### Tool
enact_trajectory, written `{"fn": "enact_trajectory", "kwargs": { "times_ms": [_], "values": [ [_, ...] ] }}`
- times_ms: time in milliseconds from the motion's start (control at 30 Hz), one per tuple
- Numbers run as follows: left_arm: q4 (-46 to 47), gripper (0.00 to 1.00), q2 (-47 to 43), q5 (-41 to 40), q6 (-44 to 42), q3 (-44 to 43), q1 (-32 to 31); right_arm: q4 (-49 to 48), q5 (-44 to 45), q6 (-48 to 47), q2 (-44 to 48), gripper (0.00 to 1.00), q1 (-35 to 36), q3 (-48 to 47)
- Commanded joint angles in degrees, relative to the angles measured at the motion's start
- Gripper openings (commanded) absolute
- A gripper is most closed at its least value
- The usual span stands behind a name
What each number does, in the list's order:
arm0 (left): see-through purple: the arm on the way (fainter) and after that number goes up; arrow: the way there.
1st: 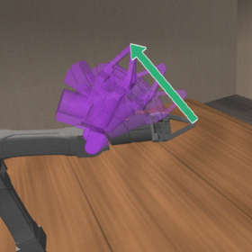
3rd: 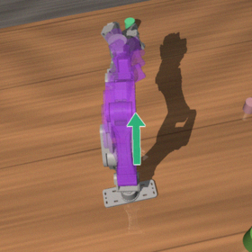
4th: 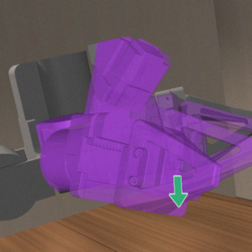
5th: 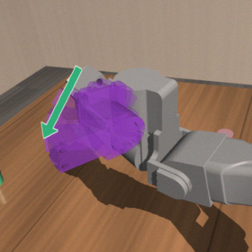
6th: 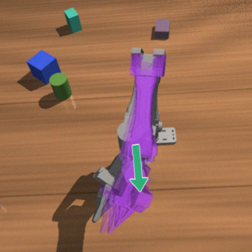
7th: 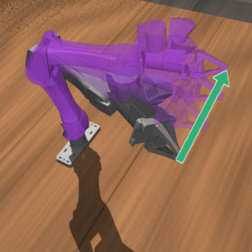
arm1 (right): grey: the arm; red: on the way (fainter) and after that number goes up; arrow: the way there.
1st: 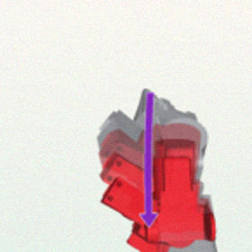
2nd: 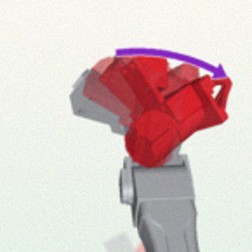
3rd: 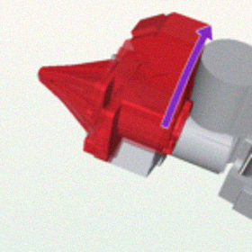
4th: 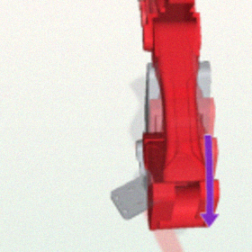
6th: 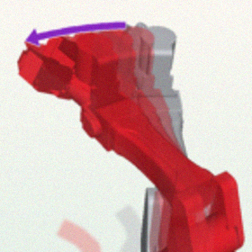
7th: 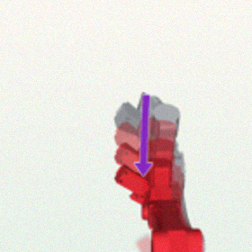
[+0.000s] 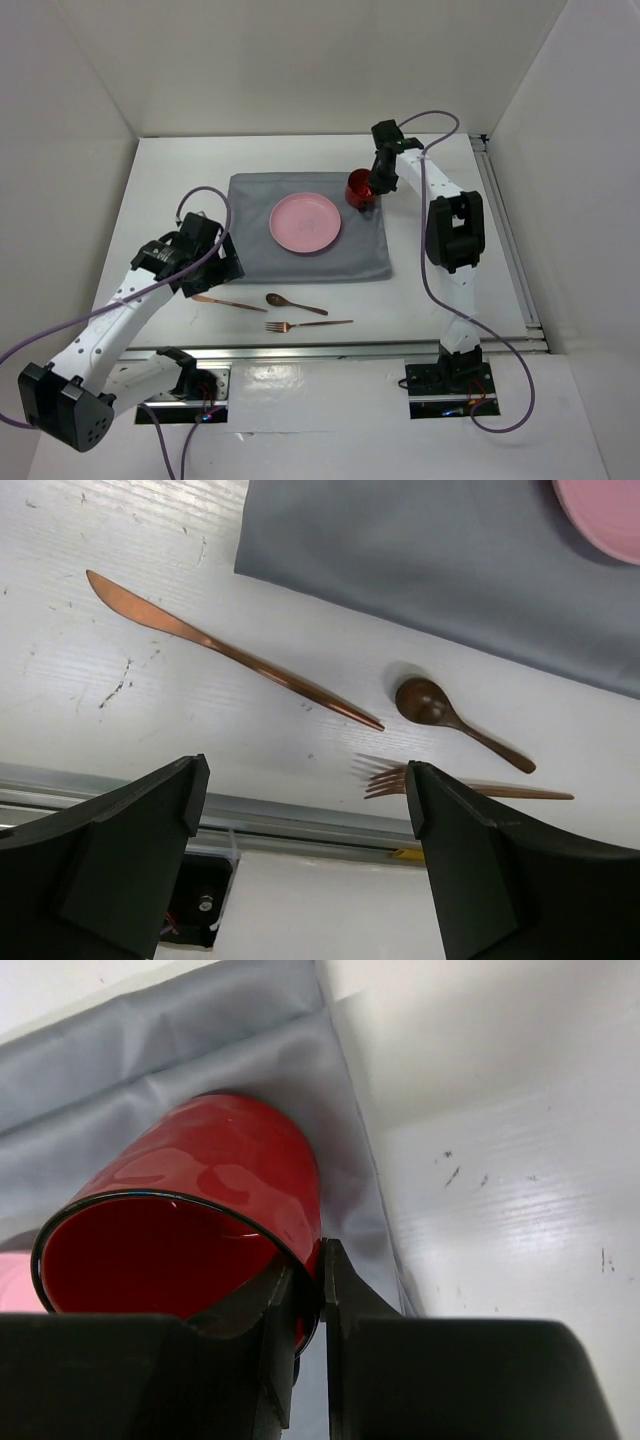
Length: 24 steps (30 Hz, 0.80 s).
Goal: Set the dinner table for one person
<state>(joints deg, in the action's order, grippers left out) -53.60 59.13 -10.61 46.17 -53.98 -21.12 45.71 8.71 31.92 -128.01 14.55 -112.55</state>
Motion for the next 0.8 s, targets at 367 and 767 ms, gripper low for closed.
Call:
{"fn": "enact_trajectory", "kwargs": {
  "times_ms": [367,767],
  "values": [
    [1.49,0.99,0.01,2.19,12.18,7.31,-1.29,-7.39,-5.36,-0.45,0.73,0.74,-1.45,-2.58],
    [8.33,0.96,9.68,-1.96,22.72,12.22,-1.29,-10.73,-6.69,-0.46,19.96,0.99,-0.31,5.58]
  ]
}}
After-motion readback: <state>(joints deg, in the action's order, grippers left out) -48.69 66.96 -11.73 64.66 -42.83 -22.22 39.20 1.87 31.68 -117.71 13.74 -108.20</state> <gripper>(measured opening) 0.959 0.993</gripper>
